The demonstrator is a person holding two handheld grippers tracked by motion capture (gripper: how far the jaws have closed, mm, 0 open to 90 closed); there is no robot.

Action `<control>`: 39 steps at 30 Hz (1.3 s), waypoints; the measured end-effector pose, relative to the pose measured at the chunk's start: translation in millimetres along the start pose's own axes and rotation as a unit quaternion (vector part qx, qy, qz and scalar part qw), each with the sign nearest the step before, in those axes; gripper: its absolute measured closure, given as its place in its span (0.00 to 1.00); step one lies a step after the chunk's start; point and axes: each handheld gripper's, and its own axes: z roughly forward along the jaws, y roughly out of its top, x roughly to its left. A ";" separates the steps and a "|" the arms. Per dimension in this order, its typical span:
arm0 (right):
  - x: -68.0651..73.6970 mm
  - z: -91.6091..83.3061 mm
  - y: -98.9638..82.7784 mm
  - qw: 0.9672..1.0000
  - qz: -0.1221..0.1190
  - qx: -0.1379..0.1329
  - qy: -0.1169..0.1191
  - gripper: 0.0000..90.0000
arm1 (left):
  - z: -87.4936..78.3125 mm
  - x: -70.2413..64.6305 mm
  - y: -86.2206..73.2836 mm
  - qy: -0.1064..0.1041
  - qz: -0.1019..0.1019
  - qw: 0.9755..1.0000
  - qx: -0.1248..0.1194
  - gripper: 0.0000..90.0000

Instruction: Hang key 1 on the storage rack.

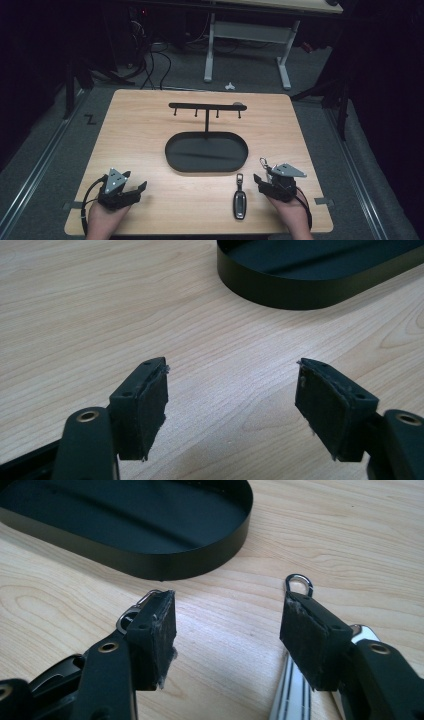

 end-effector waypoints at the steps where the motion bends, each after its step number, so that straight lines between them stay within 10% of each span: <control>1: 0.0 0.0 0.0 1.000 0.000 0.000 0.000 0.43 | -0.2 -0.1 0.3 0.002 0.000 1.000 -0.001 0.33; 39: 10.7 -2.6 -2.8 1.000 -0.002 0.019 0.014 0.37 | 8.8 -2.2 4.1 -0.015 0.007 1.000 0.004 0.33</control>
